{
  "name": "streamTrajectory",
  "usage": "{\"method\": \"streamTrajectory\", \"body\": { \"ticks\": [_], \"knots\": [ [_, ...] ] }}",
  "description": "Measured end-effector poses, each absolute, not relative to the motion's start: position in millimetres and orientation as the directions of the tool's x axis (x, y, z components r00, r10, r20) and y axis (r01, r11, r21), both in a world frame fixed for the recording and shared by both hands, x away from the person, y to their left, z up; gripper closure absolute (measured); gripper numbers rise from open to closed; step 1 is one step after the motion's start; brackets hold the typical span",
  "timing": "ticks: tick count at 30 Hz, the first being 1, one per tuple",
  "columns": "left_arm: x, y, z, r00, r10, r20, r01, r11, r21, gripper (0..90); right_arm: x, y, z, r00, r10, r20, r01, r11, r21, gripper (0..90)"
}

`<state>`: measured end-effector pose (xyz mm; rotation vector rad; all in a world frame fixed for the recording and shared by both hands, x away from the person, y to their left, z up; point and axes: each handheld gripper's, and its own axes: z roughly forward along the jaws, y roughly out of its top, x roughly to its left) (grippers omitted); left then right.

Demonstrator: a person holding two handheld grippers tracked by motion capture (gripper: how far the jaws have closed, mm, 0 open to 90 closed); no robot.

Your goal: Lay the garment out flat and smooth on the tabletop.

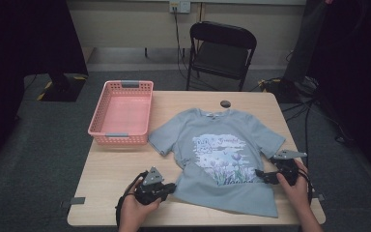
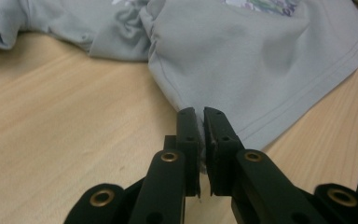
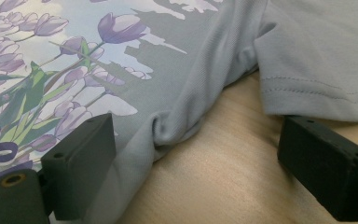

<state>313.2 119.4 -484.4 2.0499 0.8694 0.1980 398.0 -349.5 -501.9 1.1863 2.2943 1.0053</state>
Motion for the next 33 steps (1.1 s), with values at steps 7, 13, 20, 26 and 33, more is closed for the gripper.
{"method": "streamTrajectory", "body": {
  "ticks": [7,13,20,26,33],
  "knots": [
    [304,121,-489,0.744,0.641,-0.192,0.522,-0.377,0.765,85.5,398,-349,-502,-0.579,0.816,0.001,0.553,0.392,0.735,10.3],
    [297,123,-492,0.737,0.647,-0.196,0.530,-0.373,0.761,85.2,398,-349,-502,-0.583,0.813,0.000,0.551,0.395,0.735,10.3],
    [301,124,-491,0.717,0.672,-0.186,0.516,-0.332,0.790,54.2,398,-349,-502,-0.583,0.812,0.000,0.550,0.395,0.736,10.3],
    [319,115,-489,0.730,0.670,-0.137,0.460,-0.333,0.823,34.5,398,-349,-502,-0.583,0.812,0.000,0.550,0.395,0.736,10.3],
    [343,101,-494,0.739,0.647,-0.188,0.479,-0.309,0.821,42.0,398,-349,-502,-0.583,0.812,0.000,0.550,0.395,0.736,10.3]
  ]
}}
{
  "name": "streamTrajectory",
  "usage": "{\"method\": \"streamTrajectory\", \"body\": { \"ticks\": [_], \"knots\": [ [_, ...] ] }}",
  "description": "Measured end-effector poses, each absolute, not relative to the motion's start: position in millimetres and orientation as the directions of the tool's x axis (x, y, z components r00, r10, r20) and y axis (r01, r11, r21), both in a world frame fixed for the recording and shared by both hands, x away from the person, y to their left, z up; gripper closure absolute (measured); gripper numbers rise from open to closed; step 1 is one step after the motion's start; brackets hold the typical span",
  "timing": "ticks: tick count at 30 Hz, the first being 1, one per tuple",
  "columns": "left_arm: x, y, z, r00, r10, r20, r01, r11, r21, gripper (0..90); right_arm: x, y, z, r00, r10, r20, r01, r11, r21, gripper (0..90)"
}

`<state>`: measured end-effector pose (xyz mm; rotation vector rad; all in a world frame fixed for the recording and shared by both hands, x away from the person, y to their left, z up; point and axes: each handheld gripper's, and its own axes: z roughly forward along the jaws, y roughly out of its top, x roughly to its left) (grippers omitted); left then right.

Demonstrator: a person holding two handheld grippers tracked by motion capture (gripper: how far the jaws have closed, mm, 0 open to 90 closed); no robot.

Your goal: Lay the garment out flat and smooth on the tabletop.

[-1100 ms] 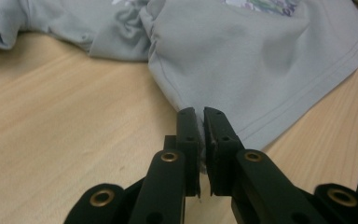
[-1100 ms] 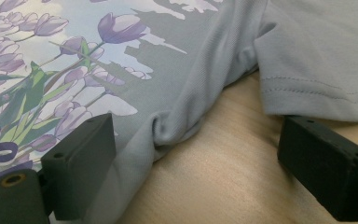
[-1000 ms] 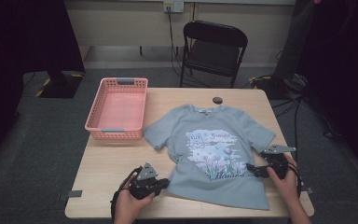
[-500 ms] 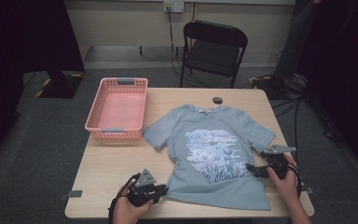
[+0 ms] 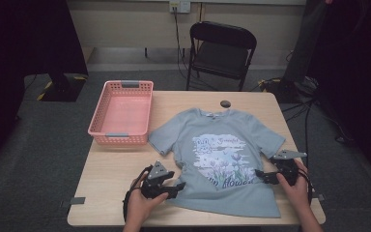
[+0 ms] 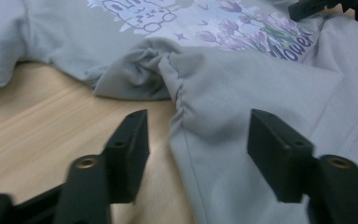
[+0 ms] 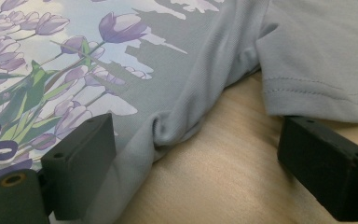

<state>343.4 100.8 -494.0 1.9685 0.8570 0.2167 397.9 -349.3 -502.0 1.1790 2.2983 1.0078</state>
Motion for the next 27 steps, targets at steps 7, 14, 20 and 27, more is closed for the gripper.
{"method": "streamTrajectory", "body": {
  "ticks": [7,14,20,27],
  "knots": [
    [347,93,-499,0.760,0.626,-0.173,0.502,-0.396,0.769,79.7,398,-349,-502,-0.584,0.812,0.000,0.550,0.395,0.736,10.3],
    [336,98,-496,0.755,0.629,-0.182,0.518,-0.402,0.755,88.6,398,-349,-502,-0.584,0.812,0.000,0.550,0.395,0.736,10.3],
    [325,108,-494,0.745,0.638,-0.196,0.527,-0.381,0.759,88.6,398,-349,-502,-0.584,0.812,0.000,0.550,0.396,0.736,10.3],
    [310,117,-493,0.733,0.652,-0.195,0.535,-0.375,0.757,88.7,398,-349,-502,-0.584,0.812,0.000,0.550,0.395,0.736,10.3]
  ]
}}
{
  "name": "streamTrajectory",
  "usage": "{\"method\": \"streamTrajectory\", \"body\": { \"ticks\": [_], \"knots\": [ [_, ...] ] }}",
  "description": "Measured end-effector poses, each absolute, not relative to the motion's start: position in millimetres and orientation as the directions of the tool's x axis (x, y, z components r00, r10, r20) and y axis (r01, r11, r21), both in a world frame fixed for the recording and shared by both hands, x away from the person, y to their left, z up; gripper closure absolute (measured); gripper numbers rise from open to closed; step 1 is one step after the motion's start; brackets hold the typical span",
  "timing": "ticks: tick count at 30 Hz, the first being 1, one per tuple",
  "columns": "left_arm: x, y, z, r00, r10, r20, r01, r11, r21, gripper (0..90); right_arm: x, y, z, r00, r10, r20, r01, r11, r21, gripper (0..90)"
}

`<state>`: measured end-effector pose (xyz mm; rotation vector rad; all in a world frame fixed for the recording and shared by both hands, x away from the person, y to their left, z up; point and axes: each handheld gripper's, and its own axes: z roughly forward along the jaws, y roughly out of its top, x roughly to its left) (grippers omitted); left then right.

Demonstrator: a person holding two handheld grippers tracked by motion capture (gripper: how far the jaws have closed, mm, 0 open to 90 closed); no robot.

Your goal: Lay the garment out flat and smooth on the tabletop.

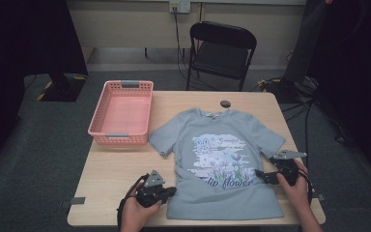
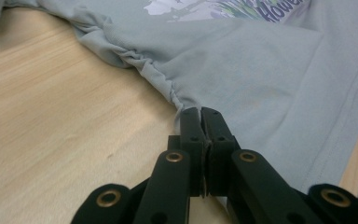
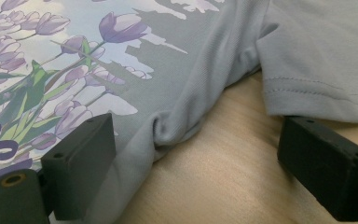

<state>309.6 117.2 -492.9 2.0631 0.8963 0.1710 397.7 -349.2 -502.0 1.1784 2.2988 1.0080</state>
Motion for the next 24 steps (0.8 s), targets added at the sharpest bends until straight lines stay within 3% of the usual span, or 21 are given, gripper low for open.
{"method": "streamTrajectory", "body": {
  "ticks": [5,6,8,10,13,16,24],
  "knots": [
    [307,118,-494,0.732,0.655,-0.185,0.534,-0.383,0.754,87.6,398,-349,-502,-0.584,0.812,0.000,0.550,0.396,0.736,10.3],
    [308,118,-495,0.729,0.663,-0.169,0.528,-0.388,0.756,80.8,398,-349,-502,-0.584,0.812,0.000,0.550,0.396,0.736,10.3],
    [312,118,-496,0.724,0.678,-0.128,0.490,-0.375,0.787,50.3,397,-349,-502,-0.584,0.812,0.000,0.550,0.395,0.736,10.3],
    [316,118,-495,0.726,0.679,-0.110,0.464,-0.366,0.806,35.0,397,-349,-502,-0.584,0.812,0.000,0.550,0.395,0.735,10.3],
    [321,117,-491,0.732,0.676,-0.092,0.441,-0.366,0.820,23.8,397,-349,-502,-0.584,0.812,0.000,0.550,0.395,0.736,10.3],
    [328,117,-488,0.737,0.671,-0.081,0.425,-0.367,0.827,18.4,397,-349,-502,-0.584,0.812,0.000,0.550,0.395,0.736,10.3],
    [340,121,-484,0.770,0.635,-0.056,0.384,-0.392,0.836,17.9,397,-349,-502,-0.585,0.811,0.001,0.550,0.395,0.735,10.3]
  ]
}}
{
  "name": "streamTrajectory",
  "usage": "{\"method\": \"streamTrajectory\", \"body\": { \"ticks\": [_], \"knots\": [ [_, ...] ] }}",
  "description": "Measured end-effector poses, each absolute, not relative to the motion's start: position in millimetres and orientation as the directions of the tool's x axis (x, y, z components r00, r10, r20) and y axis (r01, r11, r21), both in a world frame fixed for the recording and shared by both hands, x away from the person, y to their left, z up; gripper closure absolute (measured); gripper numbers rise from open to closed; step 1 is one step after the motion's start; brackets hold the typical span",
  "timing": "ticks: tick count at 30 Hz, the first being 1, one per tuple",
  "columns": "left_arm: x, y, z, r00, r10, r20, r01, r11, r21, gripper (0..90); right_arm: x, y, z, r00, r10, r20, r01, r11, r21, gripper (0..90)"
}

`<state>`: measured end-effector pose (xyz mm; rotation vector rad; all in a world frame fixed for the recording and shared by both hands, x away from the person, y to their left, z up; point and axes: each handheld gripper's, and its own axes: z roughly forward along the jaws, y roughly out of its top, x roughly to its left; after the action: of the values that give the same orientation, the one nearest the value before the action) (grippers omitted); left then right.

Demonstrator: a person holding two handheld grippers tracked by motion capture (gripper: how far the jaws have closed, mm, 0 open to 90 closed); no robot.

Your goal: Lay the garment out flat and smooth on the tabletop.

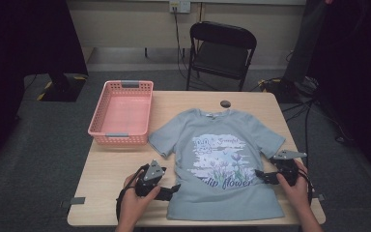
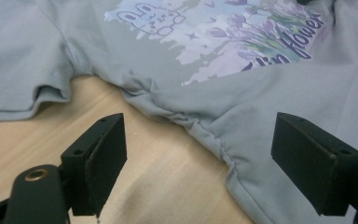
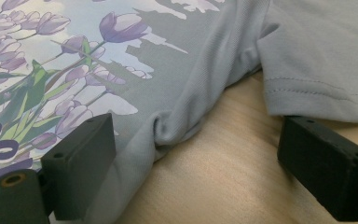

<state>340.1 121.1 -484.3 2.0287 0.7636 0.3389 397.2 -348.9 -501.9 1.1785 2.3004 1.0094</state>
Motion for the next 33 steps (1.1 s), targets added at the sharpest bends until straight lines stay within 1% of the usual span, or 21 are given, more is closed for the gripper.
{"method": "streamTrajectory", "body": {
  "ticks": [6,15,33],
  "knots": [
    [340,131,-483,0.772,0.634,-0.046,0.364,-0.381,0.850,16.7,397,-349,-502,-0.584,0.811,0.002,0.551,0.395,0.735,10.3],
    [341,152,-482,0.750,0.659,-0.058,0.370,-0.346,0.862,16.4,397,-349,-502,-0.587,0.810,0.001,0.549,0.397,0.736,10.3],
    [341,180,-485,0.726,0.686,-0.051,0.381,-0.338,0.860,16.1,397,-349,-502,-0.588,0.809,0.001,0.548,0.397,0.736,10.3]
  ]
}}
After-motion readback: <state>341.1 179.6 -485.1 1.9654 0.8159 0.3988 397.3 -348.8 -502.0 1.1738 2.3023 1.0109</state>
